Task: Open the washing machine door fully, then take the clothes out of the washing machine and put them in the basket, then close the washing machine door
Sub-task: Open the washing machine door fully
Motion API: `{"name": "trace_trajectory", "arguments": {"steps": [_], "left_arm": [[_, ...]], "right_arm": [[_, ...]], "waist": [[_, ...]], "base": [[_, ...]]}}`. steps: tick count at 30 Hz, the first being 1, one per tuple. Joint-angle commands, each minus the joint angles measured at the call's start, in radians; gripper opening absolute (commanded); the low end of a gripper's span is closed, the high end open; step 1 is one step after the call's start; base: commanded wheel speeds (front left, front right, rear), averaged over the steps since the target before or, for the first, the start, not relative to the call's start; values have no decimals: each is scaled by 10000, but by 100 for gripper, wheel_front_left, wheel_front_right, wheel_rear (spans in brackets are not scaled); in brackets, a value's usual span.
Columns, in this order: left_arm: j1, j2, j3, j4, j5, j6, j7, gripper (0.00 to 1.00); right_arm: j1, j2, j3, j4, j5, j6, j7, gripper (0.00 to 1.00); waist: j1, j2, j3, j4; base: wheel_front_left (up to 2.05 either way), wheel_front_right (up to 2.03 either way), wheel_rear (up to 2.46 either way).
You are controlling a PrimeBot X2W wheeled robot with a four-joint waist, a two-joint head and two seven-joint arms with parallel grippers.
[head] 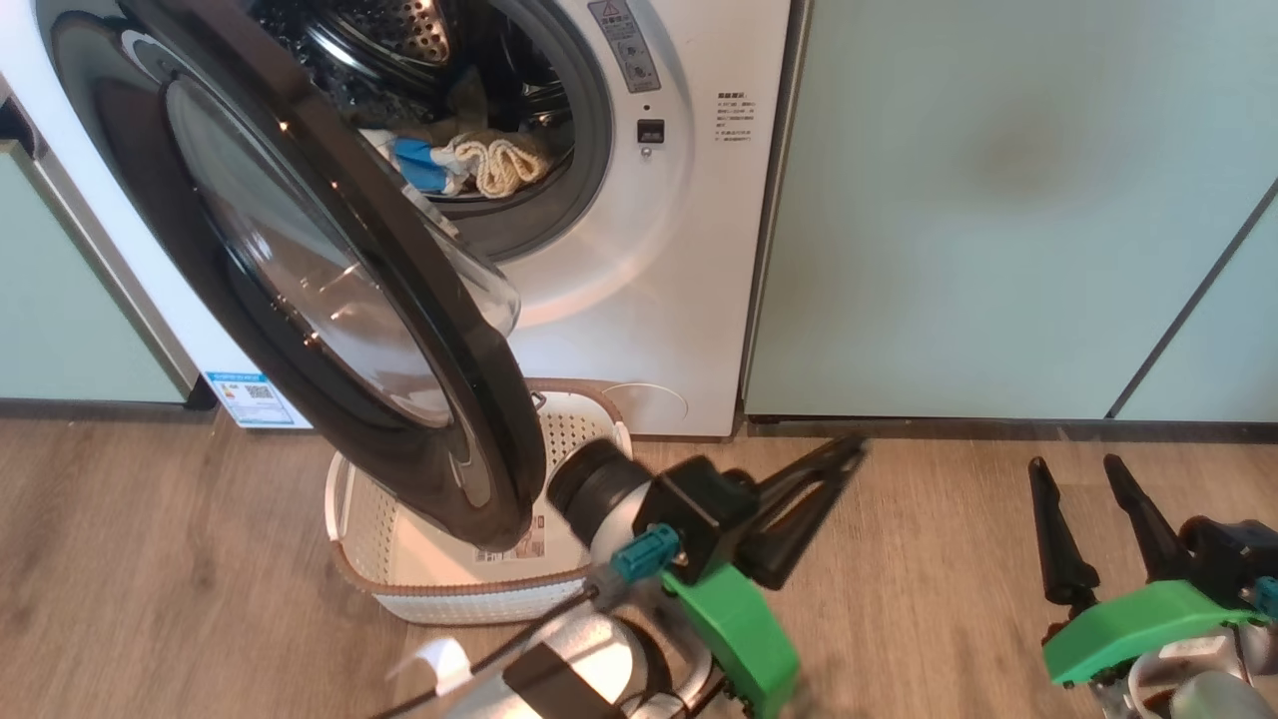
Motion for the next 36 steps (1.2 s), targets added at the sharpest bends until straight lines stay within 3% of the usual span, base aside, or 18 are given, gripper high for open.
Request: {"name": "trace_trajectory", "arguments": {"steps": [1,9,17,25,36], "left_arm": [[-272,32,286,-54,163,202,-228,0],[-89,31,-220,1479,-33,918,-1311,0],[-207,30,-402,3380,-153,1351,-2468,0],[-474,30,340,4514,-491,1895,-3034,0],[-741,60,1579,4476,-609,2201,-3113,0]], "right_arm": [[-292,-84,100,-310,-3,-27,-95,100],[-312,-113,85,-344,-16,-27,-95,100],[-341,-113,101,-370,-26,-27,-95,100],[-331,-154,66,-373,-22,-27,-95,100],[-386,-106,117,-332,-49,-27,-95,100]], "waist": [[0,0,17,24],[0,0,81,107],[0,0,189,144],[0,0,293,197],[0,0,425,329]], "base": [[0,0,0],[0,0,0],[0,0,0],[0,0,0],[0,0,0]]}}
